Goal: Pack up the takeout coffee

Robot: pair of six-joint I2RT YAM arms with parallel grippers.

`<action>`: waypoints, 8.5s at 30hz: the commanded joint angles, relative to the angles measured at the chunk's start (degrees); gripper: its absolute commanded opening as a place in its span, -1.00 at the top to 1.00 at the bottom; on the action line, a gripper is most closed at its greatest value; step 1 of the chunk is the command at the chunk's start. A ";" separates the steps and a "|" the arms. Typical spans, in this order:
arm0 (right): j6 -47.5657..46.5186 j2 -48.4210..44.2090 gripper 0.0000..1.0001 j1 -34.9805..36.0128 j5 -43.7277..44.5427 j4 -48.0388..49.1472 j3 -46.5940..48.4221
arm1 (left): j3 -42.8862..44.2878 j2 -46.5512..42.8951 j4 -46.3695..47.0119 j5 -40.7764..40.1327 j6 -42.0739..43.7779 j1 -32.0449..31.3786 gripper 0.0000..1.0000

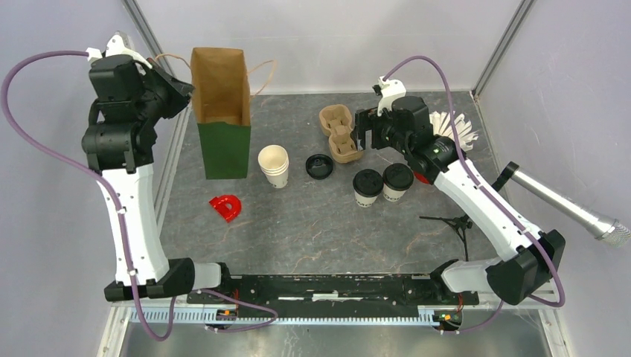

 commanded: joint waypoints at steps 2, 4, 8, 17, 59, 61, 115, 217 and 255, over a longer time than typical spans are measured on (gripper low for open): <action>0.74 -3.02 -0.79 0.26 2.86 1.64 -1.12 | 6.84 -2.18 -10.82 16.34 3.34 -0.15 0.95; 1.81 -3.16 -0.79 0.31 2.88 2.17 -1.93 | 4.57 -3.92 -11.72 21.40 2.95 -0.08 0.95; 3.84 -2.58 -0.79 0.24 3.62 2.88 -2.22 | -1.17 -7.18 -11.68 31.83 2.01 -0.50 0.95; 7.13 2.33 -0.79 -0.05 6.47 3.01 2.42 | -11.91 -13.15 -6.25 40.23 2.47 -5.75 0.95; -3.88 43.65 -0.20 -0.27 9.72 0.70 28.79 | -40.60 -19.47 6.96 17.06 5.64 -29.04 0.15; -4.12 44.25 -0.20 -0.26 9.56 0.79 28.89 | -38.90 -19.91 6.50 15.38 6.22 -29.04 -0.12; -3.25 49.04 0.25 -1.54 8.80 4.04 33.50 | -30.04 -21.32 -0.08 3.14 9.71 -29.00 -0.50; -7.03 43.05 -0.13 -6.04 0.07 -0.63 29.87 | -31.57 -20.49 -0.82 0.43 9.54 -29.01 -0.54; -8.66 47.89 0.02 -3.78 4.73 -0.77 28.54 | -32.03 -20.80 -0.89 -0.04 9.92 -29.00 -0.54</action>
